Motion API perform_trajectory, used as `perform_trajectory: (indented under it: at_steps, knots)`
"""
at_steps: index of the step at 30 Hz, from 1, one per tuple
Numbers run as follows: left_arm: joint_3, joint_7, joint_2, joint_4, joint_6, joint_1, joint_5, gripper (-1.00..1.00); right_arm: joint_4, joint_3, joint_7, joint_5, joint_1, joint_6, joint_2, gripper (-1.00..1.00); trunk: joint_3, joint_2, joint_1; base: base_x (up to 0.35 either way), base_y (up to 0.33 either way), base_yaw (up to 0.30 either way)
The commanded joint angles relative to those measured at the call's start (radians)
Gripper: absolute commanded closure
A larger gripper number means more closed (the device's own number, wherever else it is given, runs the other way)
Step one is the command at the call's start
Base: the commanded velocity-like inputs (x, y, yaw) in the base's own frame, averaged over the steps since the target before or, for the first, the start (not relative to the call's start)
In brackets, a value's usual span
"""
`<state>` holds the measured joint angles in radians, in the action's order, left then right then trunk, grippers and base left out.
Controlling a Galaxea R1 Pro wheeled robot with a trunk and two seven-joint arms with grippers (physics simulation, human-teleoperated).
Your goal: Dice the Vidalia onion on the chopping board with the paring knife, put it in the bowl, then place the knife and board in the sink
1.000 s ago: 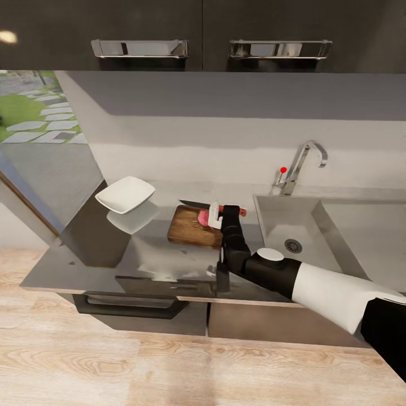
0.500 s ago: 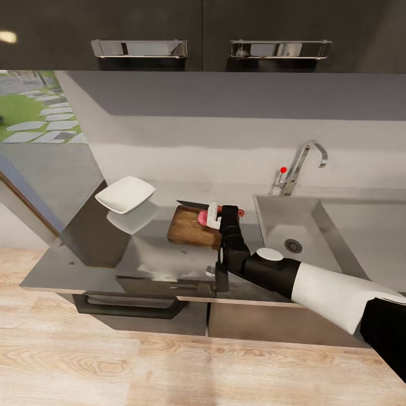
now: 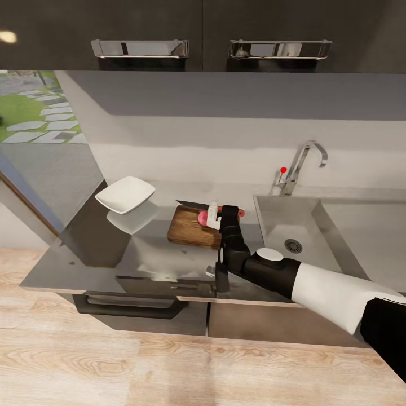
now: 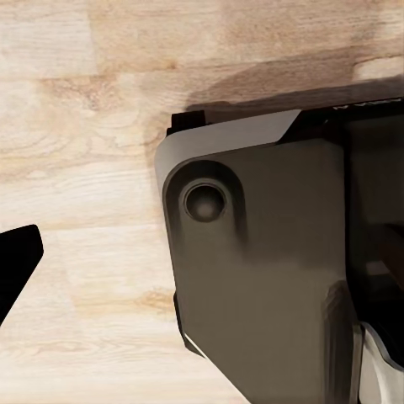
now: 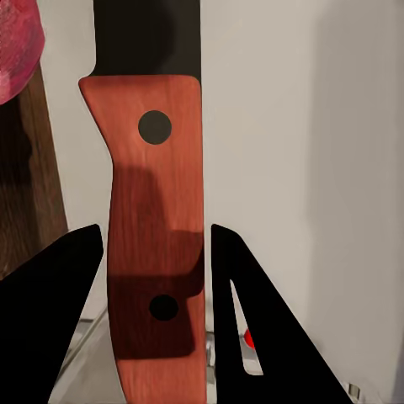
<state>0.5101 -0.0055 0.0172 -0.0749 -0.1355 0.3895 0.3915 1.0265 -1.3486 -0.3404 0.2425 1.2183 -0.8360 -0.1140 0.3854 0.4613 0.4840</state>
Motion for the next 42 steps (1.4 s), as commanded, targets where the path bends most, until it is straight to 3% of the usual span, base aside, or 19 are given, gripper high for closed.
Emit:
perform_trajectory:
  at_steps: [1, 38, 42]
  knots:
    - [0.008, -0.001, 0.001, -0.005, -0.007, 0.002, 0.007, -1.00, 0.001, -0.004, -0.005, -0.002, 0.002, -0.006, -0.001, 1.00, 0.002, 0.002, 0.000, 0.000, 0.000, 0.000]
    - [0.008, -0.001, 0.001, -0.005, -0.007, 0.002, 0.007, -1.00, -0.005, -0.004, -0.005, -0.002, 0.002, -0.005, -0.001, 1.00, 0.002, 0.002, 0.000, 0.000, 0.000, 0.000]
    - [0.008, -0.001, 0.001, -0.005, -0.007, 0.002, 0.007, -1.00, -0.025, -0.006, -0.005, -0.016, 0.002, -0.004, 0.001, 1.00, 0.002, 0.002, 0.000, 0.000, 0.000, 0.000]
